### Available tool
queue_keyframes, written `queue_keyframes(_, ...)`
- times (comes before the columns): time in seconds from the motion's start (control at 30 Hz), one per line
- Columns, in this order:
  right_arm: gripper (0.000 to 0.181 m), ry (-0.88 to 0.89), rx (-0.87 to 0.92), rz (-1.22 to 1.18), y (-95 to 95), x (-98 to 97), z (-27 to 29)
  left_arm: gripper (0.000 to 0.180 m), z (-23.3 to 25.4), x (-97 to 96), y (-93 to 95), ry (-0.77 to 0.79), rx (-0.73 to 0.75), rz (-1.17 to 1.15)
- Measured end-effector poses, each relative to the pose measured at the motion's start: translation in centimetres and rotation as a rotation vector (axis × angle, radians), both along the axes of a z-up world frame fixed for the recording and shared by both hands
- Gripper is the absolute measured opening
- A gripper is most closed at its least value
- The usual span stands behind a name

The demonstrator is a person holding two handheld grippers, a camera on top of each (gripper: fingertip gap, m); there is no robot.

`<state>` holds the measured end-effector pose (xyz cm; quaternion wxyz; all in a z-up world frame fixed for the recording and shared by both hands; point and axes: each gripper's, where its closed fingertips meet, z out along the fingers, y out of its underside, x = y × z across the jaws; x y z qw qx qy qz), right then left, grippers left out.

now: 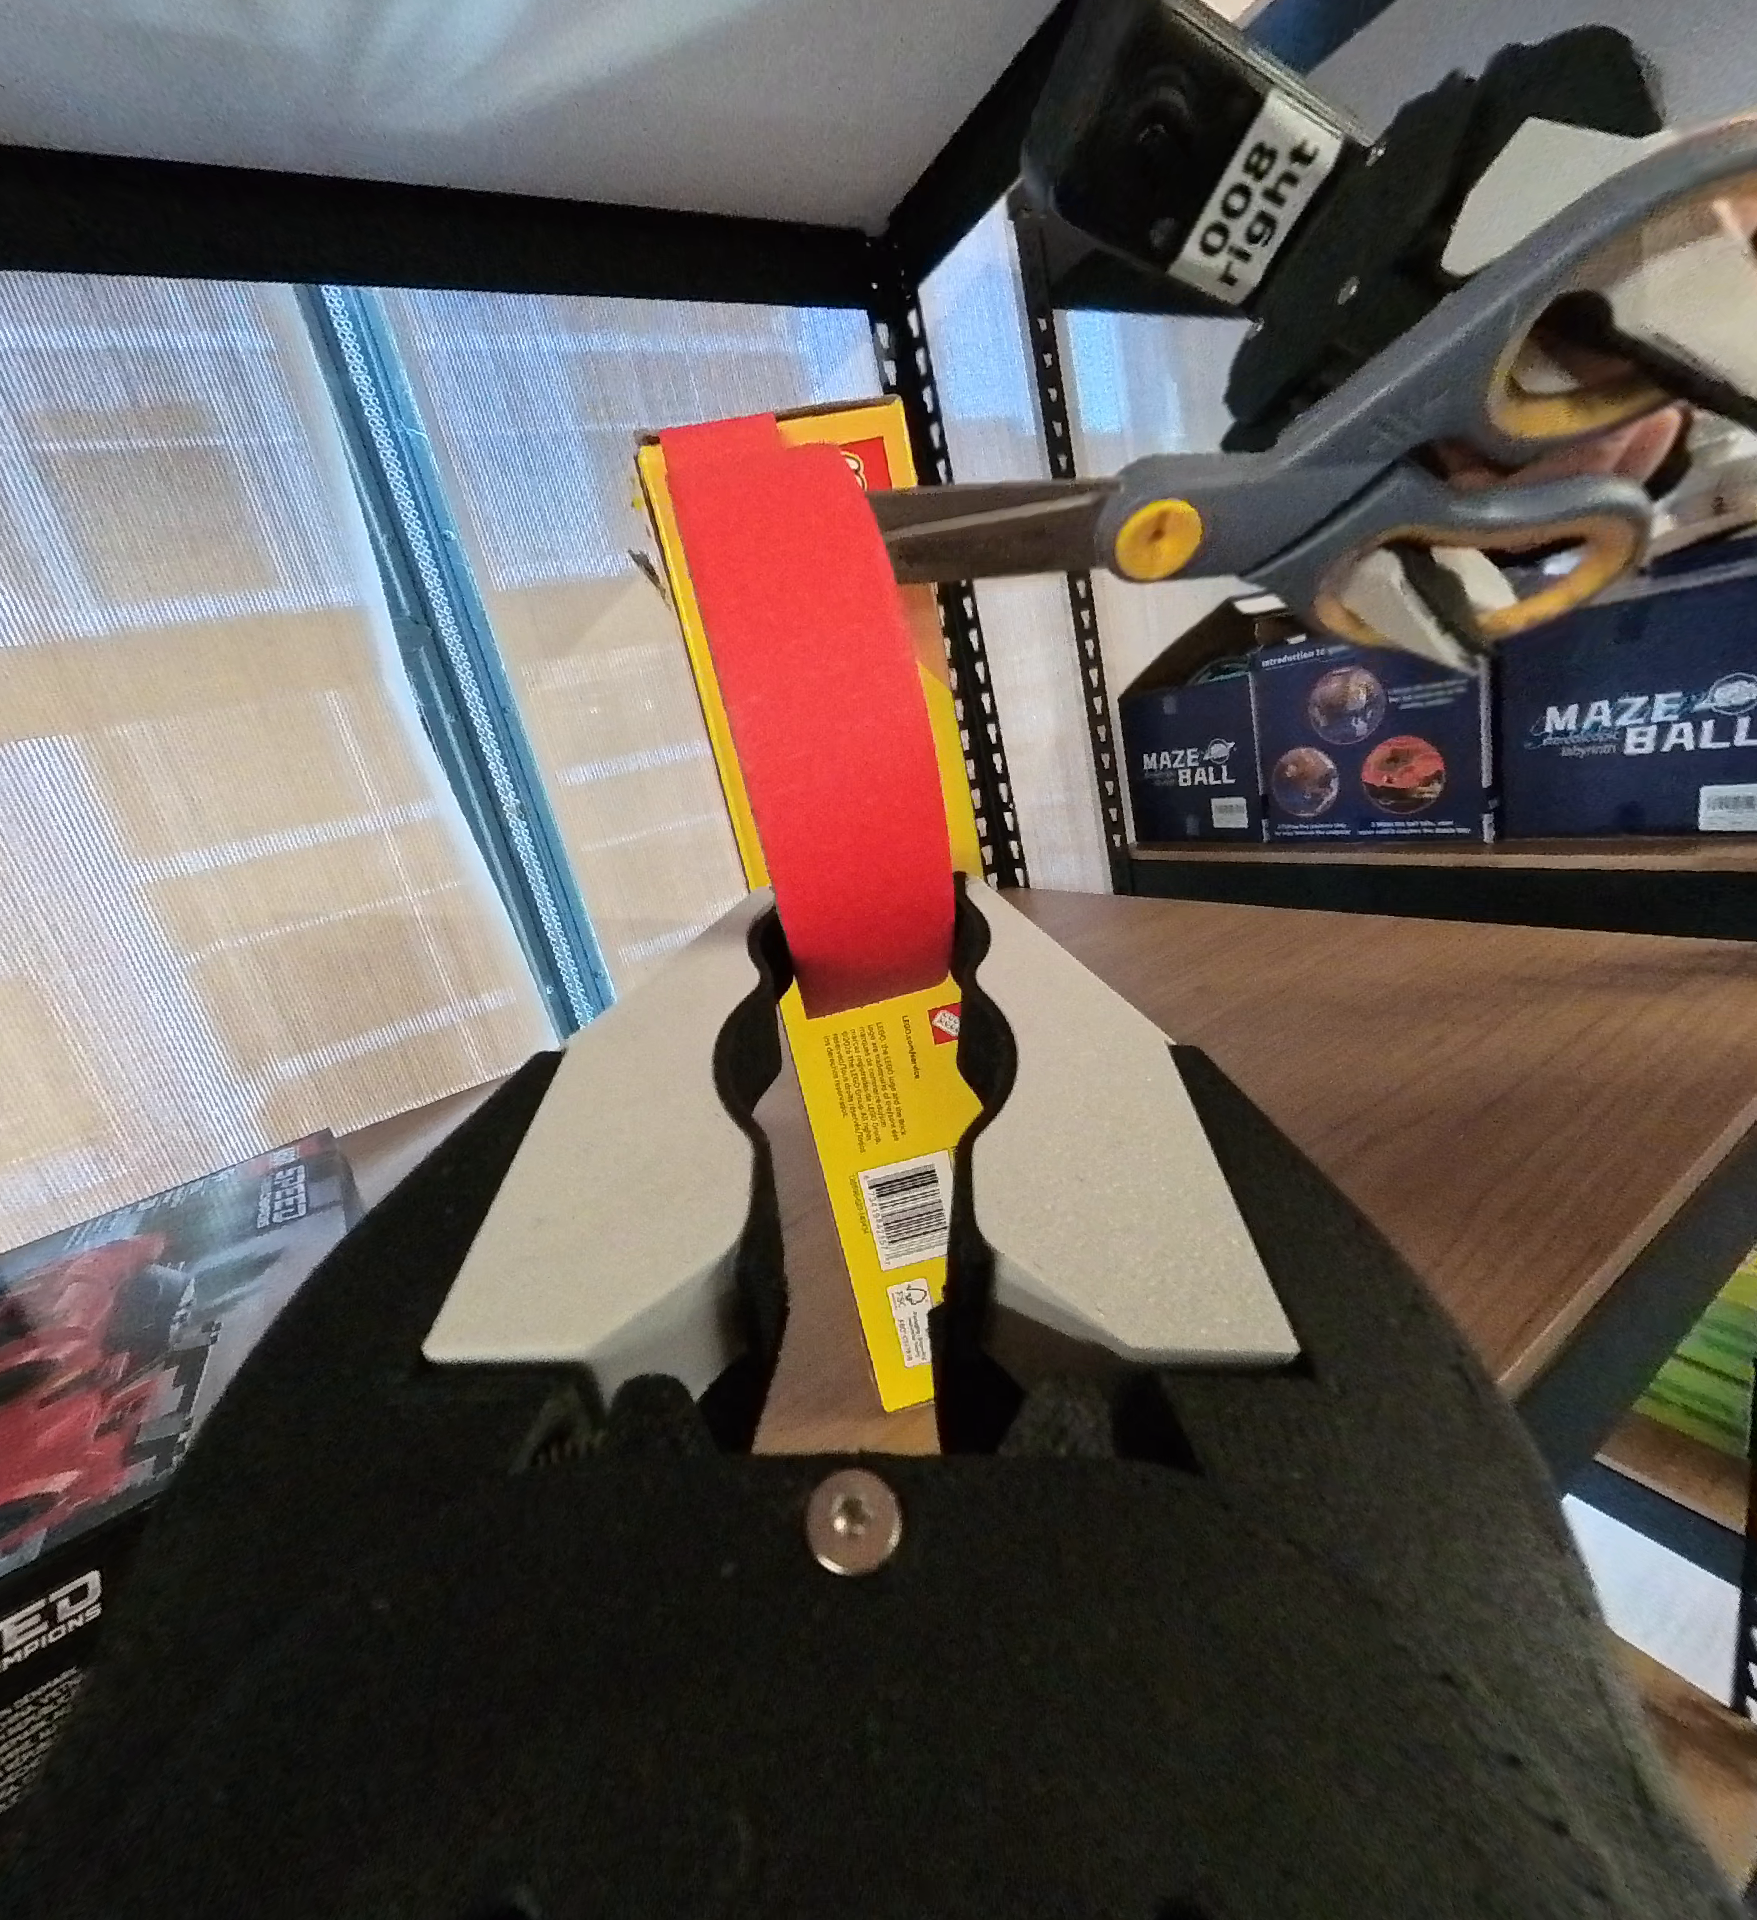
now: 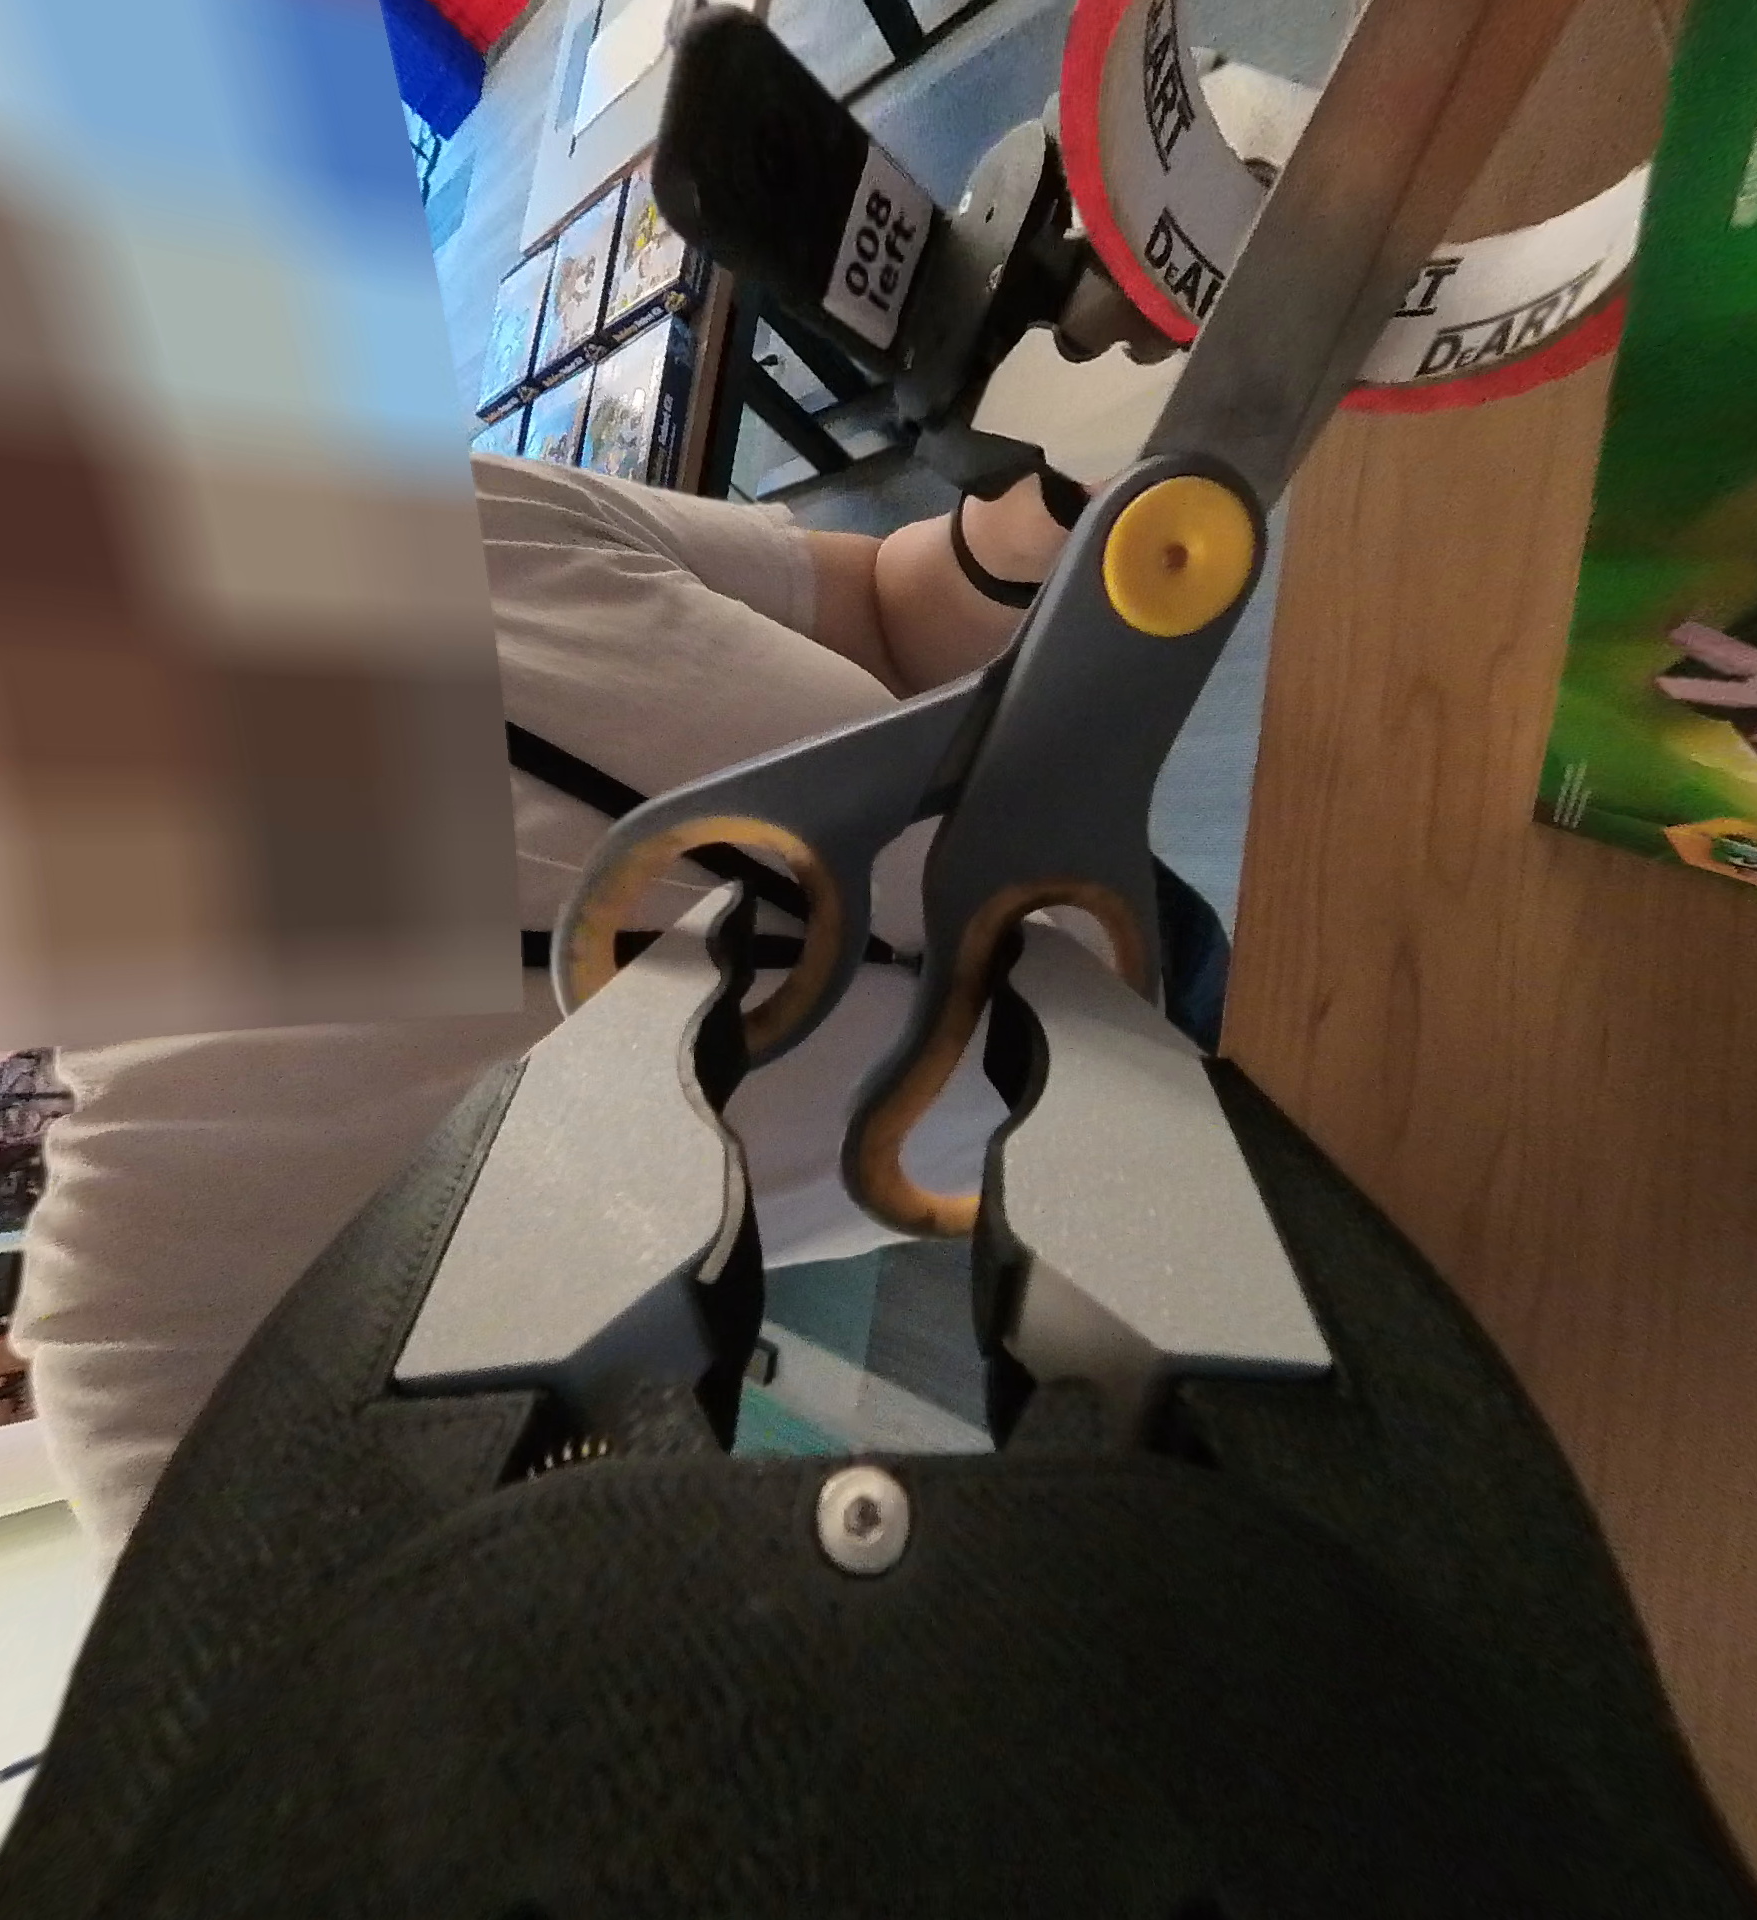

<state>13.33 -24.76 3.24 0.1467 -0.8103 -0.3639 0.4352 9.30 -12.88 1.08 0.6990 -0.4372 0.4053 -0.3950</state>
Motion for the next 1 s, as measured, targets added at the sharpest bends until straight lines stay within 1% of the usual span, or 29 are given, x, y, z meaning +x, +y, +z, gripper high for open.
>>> queue_keyframes(0.43, 0.027, -0.09, -0.104, 0.003, 0.7, 0.9, 0.0, 0.027, -0.1, 0.0, 0.2, -0.006, 0.002, -0.002)
queue_keyframes(0.63, 0.019, -0.077, -0.13, -0.029, 1.0, 1.2, -0.4, 0.027, -0.1, 0.0, 0.3, -0.014, 0.006, 0.001)
queue_keyframes(0.87, 0.019, -0.09, -0.119, -0.022, 0.8, 1.5, -1.6, 0.027, -0.7, -0.7, -0.3, -0.025, 0.009, 0.009)
queue_keyframes(1.0, 0.02, -0.115, -0.064, 0.012, -0.5, 1.4, -3.6, 0.027, -1.9, -1.8, -2.5, -0.032, -0.006, -0.017)
